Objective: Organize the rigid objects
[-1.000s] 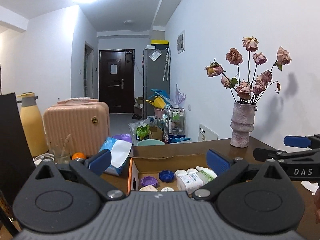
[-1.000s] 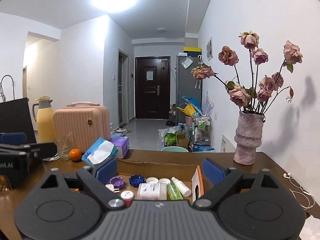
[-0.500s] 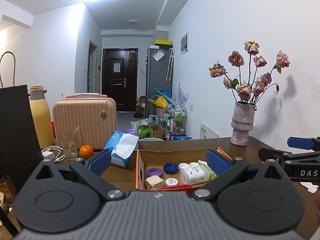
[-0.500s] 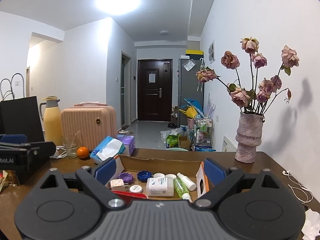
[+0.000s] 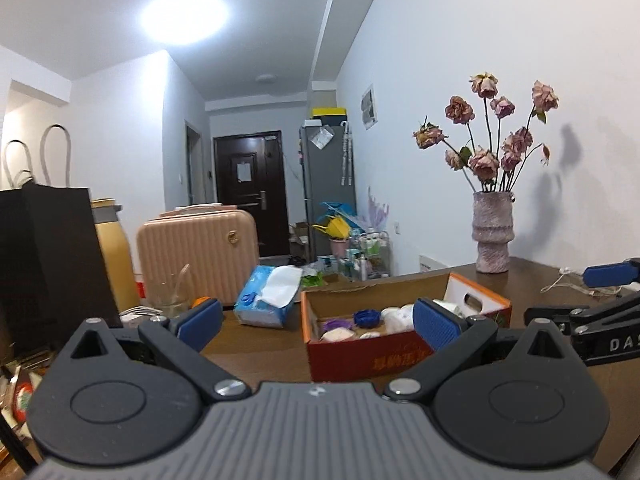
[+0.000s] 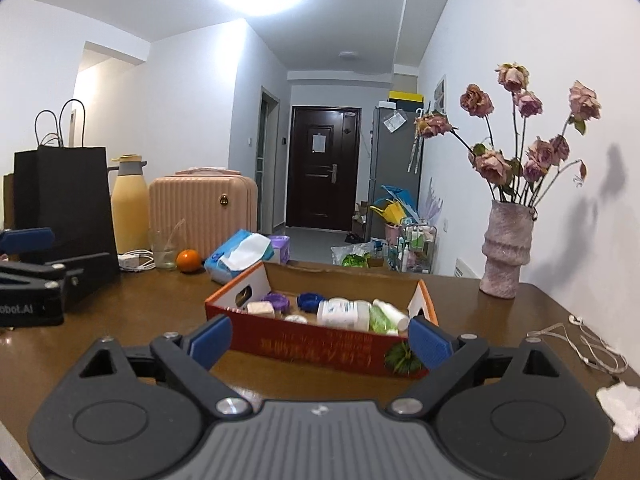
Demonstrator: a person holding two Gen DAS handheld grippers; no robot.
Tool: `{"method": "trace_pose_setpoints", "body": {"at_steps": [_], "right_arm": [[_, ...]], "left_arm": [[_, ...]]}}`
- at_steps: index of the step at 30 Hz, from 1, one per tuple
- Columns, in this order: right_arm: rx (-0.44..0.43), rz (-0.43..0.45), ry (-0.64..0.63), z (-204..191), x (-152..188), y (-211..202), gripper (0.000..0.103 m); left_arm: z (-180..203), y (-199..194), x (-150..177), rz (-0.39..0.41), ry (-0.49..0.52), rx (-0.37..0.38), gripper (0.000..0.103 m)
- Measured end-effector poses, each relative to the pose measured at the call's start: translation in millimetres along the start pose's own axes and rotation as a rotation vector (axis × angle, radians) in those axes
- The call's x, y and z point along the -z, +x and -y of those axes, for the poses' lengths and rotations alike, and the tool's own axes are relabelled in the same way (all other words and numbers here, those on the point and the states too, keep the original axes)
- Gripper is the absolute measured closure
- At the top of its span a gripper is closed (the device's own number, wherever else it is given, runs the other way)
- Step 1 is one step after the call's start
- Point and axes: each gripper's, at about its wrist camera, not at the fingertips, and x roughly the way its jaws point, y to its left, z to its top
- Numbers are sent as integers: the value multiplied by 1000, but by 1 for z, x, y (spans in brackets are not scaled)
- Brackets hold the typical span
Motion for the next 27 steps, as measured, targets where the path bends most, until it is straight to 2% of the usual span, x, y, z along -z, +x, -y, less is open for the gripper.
{"method": "trace_pose_setpoints", "body": {"at_steps": [5,9,11,12,16,20,27], "right_arm": [[17,-4,-7,-14,29,-23,8],[24,-5,0,-23,47,-43,8],[3,-8,6,-27,53,-55,0],[-1,-4,13,-28,55,-60,0],[0,12,48,-33,67,-83,0],[32,42,49,-39,78,-105,0],[75,66,90,-40,91,-135,0]], "left_arm": [[3,-23,27,-27,29,49,0],[5,-43,46,-21,29,41,0],[5,-53,53,-21,5,40,0],[6,-58,56,-18,-9,39,0],[10,-72,63,6,-32,-3,0],[15,-80,66,-5,-44,31,0],[26,-103,60,50,-49,62,0]]}}
